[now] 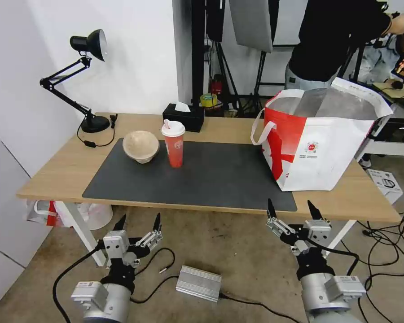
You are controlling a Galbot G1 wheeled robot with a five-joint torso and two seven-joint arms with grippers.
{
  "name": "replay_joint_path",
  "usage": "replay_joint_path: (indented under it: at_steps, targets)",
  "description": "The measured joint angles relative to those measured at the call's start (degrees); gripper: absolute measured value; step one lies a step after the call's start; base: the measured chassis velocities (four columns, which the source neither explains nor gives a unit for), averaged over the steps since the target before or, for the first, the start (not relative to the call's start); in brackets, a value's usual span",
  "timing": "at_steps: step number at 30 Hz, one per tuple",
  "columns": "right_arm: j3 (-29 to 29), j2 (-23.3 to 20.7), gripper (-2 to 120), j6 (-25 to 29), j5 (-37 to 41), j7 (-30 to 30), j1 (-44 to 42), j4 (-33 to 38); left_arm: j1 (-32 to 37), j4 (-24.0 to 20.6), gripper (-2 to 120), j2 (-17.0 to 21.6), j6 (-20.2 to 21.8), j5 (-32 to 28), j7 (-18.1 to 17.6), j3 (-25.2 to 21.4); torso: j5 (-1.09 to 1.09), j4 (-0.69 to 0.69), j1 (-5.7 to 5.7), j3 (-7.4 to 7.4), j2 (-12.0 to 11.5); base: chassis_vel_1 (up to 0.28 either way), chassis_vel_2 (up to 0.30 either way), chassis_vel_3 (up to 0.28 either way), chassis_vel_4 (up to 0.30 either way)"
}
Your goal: Pick up the trash from the table and place it into the takeout bag.
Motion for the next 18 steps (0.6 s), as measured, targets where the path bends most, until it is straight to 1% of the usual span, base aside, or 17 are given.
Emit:
replay_joint_path:
  at_steps: [18]
  targets:
    - [-1.97, 0.85, 100, -1.86, -2.01, 3.04, -0.54, -1.39, -0.07, 0.53, 100, -0.01, -0.7, 0.01, -0.22, -0.1, 0.01, 0.0, 0.0, 0.0, 0.0, 0.0, 0.0, 0.0, 0.0]
